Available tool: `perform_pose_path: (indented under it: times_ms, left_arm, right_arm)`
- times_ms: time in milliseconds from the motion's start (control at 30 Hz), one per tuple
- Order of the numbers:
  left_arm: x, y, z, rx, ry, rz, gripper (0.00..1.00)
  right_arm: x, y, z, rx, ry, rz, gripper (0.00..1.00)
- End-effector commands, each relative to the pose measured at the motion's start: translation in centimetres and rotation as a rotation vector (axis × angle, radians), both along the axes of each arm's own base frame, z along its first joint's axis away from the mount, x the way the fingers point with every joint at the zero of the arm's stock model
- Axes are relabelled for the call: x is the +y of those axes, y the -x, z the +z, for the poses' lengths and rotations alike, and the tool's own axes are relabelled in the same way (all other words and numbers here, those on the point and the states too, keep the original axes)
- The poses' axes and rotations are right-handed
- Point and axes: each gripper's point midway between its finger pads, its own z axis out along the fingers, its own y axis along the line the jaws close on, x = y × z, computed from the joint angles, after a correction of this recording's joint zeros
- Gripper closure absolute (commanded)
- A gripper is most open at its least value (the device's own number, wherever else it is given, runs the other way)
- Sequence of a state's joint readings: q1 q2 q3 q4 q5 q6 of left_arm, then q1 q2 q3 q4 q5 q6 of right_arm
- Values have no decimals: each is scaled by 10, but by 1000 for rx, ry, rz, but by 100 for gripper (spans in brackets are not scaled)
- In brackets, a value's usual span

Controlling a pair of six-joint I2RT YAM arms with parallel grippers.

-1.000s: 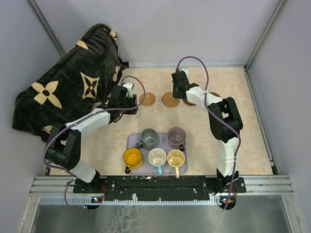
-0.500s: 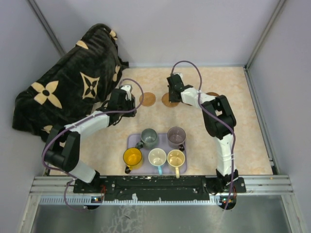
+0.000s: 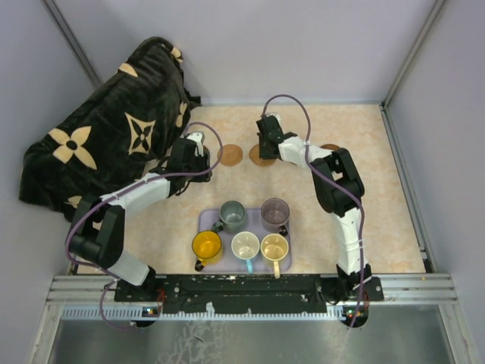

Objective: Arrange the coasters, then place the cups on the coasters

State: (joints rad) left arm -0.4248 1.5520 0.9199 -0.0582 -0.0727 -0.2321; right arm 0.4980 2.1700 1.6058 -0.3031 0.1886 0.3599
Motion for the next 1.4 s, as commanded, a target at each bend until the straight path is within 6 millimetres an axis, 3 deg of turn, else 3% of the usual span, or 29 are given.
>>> perform_pose_path:
  times_ms: [0,200,367,600,867,933,1033,1267,1367]
  left_arm:
    - [1,-5,4,-22,13,16,50]
    - [3,-4,1,-16,12,19,50]
    - [2,-3,2,-17,19,16,50]
    - [1,-7,9,-41,19,11,48]
    - [6,-12,25,-91,-2,29,47]
    - [7,-13,27,-97,-1,34,47]
    - [6,-12,25,-89,3,32,47]
    - [10,-5,20,-71,7,42,46]
    - [13,-2,26,-77,3,54,45]
  right_arm:
    - [16,1,-3,10,-12,30,100]
    - [9,0,-1,1,17,8,100]
    - [2,0,15,-37,32,-8,100]
    - [-9,-6,59,-145,58,-21,100]
    - [-14,-4,126,-287,13,-15,95]
    - [-13,-3,132,-294,6,-8,94]
    - [-12,0,125,-267,8,0,95]
    - [-12,5,79,-157,40,-2,98]
    - [-12,8,69,-127,47,-5,100]
